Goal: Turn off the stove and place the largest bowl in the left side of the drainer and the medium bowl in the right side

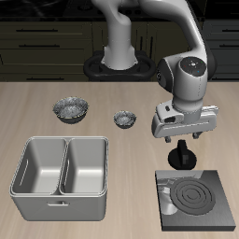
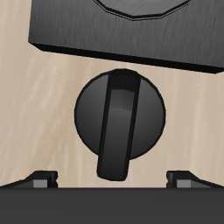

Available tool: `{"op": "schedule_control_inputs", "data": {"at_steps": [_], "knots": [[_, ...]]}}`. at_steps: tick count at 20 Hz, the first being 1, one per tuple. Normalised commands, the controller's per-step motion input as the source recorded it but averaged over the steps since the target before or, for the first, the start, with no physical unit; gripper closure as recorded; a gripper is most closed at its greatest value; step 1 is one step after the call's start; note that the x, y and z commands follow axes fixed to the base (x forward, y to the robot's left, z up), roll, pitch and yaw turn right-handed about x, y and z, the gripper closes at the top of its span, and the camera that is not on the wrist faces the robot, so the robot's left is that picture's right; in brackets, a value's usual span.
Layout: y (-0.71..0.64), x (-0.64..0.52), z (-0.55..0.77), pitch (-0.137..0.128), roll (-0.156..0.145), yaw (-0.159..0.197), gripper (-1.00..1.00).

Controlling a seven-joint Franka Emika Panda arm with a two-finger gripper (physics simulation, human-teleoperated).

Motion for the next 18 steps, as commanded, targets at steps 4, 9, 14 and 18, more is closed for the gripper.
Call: {"op": "schedule_control_inputs", "data": {"at_steps": [4, 9, 14, 18], "knots": [[-0.19, -0.33, 0.19, -0.018, 0.044, 0.056, -1.0], [-0.14, -0.28, 0.14, -0.03, 0.022, 0.037, -1.0], [-0.35, -0.32, 0.18, -0.049, -0.039, 0.001, -1.0], [-0.53, -0.25, 0.2, -0.059, -0.1, -0.019, -1.0]]}}
